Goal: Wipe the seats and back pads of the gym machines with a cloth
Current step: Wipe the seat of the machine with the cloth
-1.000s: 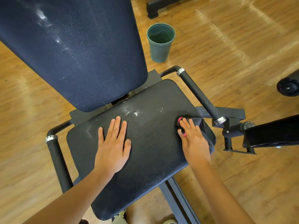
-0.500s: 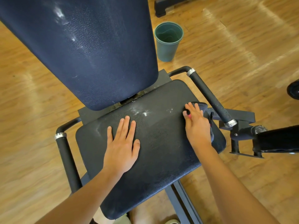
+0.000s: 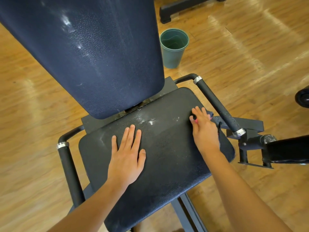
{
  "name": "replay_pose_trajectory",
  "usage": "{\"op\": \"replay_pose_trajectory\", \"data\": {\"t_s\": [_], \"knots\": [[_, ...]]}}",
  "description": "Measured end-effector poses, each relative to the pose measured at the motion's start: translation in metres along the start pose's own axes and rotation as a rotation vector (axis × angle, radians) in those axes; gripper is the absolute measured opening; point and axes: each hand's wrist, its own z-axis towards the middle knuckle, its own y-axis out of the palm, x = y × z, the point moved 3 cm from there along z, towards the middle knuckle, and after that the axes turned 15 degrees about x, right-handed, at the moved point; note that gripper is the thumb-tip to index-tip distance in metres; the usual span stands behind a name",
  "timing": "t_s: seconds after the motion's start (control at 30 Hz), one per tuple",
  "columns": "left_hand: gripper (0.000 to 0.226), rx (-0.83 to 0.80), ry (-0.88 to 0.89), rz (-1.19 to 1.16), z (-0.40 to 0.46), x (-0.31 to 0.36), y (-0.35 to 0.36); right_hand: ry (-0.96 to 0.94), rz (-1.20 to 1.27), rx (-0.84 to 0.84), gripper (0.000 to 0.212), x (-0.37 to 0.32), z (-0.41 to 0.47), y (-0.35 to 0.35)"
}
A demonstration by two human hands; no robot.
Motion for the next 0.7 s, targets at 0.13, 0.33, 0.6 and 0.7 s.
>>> {"op": "replay_pose_trajectory", "data": {"t_s": [0.13, 0.33, 0.6, 0.7], "knots": [[0.064, 0.013, 0.002, -0.005, -0.001, -0.001, 0.000, 0.031, 0.036, 0.013, 0.039, 0.004, -0.014, -0.003], [0.064, 0.010, 0.016, 0.001, 0.000, -0.002, 0.001, -0.210, -0.143, -0.114, 0.051, 0.051, -0.088, -0.023], [0.064, 0.016, 0.016, 0.006, -0.001, -0.001, 0.000, -0.377, -0.253, -0.115, 0.056, 0.072, -0.082, -0.032], [0.064, 0.014, 0.017, 0.012, -0.001, -0.001, 0.001, -0.355, -0.242, -0.054, 0.054, 0.067, -0.071, -0.019]]}}
